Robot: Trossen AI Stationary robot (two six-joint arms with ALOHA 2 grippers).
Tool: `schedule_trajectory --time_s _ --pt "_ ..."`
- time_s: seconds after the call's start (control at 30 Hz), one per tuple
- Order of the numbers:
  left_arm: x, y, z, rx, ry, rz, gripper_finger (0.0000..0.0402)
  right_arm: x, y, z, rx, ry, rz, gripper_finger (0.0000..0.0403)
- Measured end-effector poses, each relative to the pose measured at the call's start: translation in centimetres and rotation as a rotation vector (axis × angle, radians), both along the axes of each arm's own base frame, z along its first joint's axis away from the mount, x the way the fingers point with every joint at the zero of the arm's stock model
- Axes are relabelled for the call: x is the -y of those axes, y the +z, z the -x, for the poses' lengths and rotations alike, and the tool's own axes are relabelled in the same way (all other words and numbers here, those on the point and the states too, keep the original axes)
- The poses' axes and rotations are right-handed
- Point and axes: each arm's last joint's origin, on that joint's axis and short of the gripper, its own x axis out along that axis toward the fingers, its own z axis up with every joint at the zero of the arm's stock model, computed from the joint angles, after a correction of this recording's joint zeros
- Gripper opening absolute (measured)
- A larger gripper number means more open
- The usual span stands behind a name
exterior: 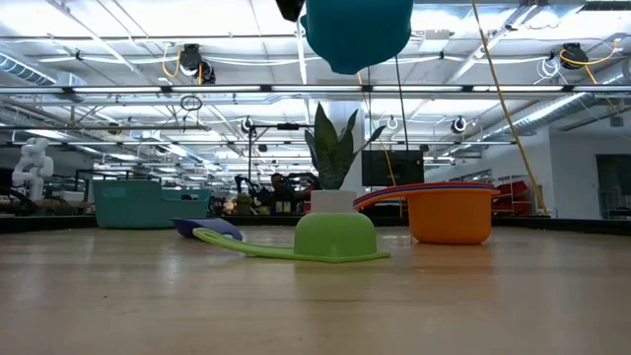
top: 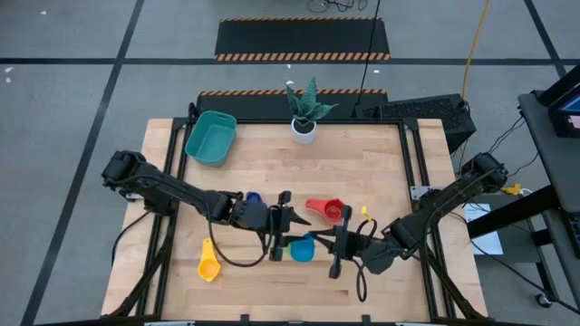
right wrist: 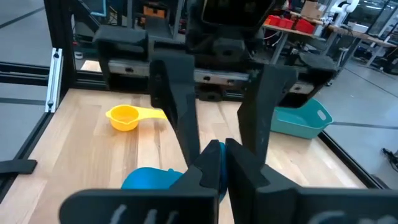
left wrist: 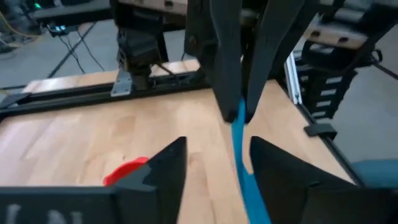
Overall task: Nest measuring cups in basket
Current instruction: Stack the light blue measuring cup on top of the orange measuring cup
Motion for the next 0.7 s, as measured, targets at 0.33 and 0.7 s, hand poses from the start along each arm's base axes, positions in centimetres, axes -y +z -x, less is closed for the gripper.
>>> schedule_trajectory --time_s 0.33,0.7 --pt "-0.7 -1.1 -1.0 -0.011 -0.045 -0.027 0.0027 0.2 -0.1 -0.2 -0.001 -0.011 0.004 0.0000" --pt "-1.4 0.6 0.0 0.009 -0.053 -0.037 0.0008 -1.3 0.3 1.4 0.026 -0.084 0.115 0.0082"
